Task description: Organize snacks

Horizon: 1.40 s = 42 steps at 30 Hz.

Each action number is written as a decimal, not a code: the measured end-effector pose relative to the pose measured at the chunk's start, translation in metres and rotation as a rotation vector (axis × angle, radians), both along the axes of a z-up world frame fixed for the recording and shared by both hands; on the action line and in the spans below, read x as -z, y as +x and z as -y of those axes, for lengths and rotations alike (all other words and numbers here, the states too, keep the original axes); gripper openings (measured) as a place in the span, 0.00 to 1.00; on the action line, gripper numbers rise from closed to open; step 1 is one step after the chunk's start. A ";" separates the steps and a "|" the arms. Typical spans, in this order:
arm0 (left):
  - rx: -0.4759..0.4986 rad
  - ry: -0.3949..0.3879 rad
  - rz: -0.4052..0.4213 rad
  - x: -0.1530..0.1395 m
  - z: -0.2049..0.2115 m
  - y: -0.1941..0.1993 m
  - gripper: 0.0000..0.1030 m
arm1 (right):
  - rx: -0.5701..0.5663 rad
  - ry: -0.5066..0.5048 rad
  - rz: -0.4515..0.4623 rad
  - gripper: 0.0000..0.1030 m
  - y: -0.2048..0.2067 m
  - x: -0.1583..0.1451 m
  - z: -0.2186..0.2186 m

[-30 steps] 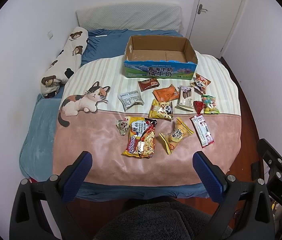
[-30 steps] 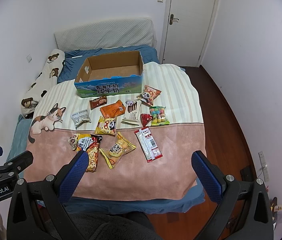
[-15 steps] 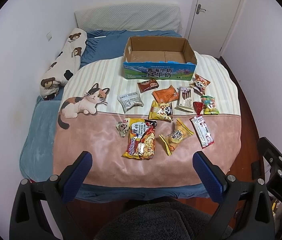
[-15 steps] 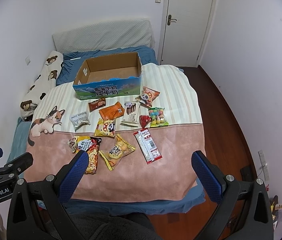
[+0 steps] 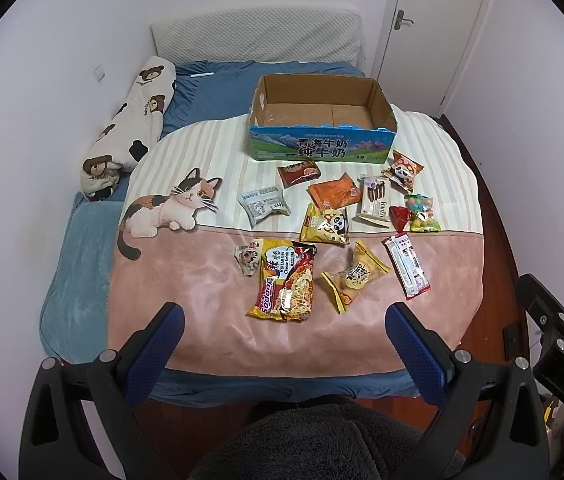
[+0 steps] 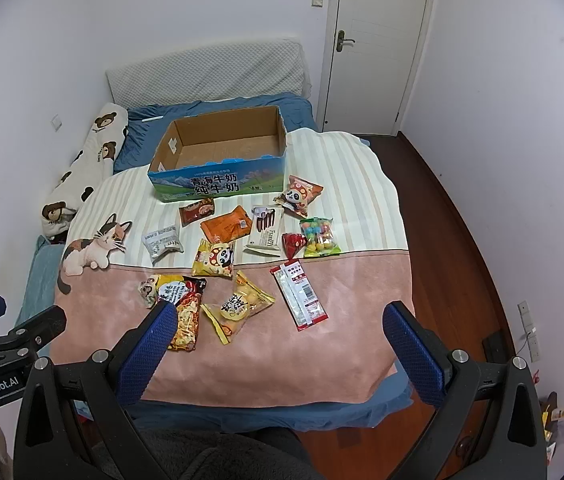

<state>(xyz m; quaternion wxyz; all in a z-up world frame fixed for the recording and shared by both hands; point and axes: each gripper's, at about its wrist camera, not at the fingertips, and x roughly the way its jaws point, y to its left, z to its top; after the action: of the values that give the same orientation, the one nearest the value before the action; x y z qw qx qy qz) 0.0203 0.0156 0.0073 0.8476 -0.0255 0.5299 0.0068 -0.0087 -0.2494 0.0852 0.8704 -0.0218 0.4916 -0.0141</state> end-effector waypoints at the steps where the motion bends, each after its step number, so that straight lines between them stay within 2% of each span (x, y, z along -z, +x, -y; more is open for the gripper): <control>1: 0.001 0.002 0.000 0.000 0.000 0.000 1.00 | 0.000 0.001 0.000 1.00 0.000 0.000 0.000; 14: 0.006 0.005 -0.005 0.002 -0.002 0.006 1.00 | 0.001 0.005 -0.005 1.00 0.004 0.001 -0.005; 19: -0.030 0.012 0.000 0.023 -0.010 0.024 1.00 | 0.020 0.043 -0.035 1.00 0.016 0.018 -0.008; 23: -0.090 -0.002 -0.073 0.067 -0.027 0.053 1.00 | 0.048 0.154 -0.143 1.00 0.044 0.067 -0.004; 27: -0.121 -0.009 -0.170 0.114 -0.038 0.079 1.00 | 0.085 0.211 -0.255 1.00 0.075 0.127 -0.006; 31: -0.118 -0.035 -0.291 0.172 -0.045 0.108 1.00 | 0.122 0.277 -0.364 1.00 0.104 0.192 -0.009; 36: -0.102 -0.129 -0.457 0.247 -0.044 0.139 1.00 | 0.186 0.333 -0.490 1.00 0.131 0.270 -0.008; 39: -0.092 -0.179 -0.538 0.285 -0.040 0.151 1.00 | 0.237 0.365 -0.555 1.00 0.142 0.309 -0.009; 42: -0.077 -0.186 -0.583 0.312 -0.029 0.159 1.00 | 0.287 0.406 -0.600 0.98 0.148 0.342 -0.008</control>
<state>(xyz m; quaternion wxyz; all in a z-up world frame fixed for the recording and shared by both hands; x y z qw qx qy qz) 0.1796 0.0449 -0.3049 0.6528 -0.1202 0.7479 -0.0027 0.1396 -0.2416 -0.2569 0.6638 0.2167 0.7151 -0.0314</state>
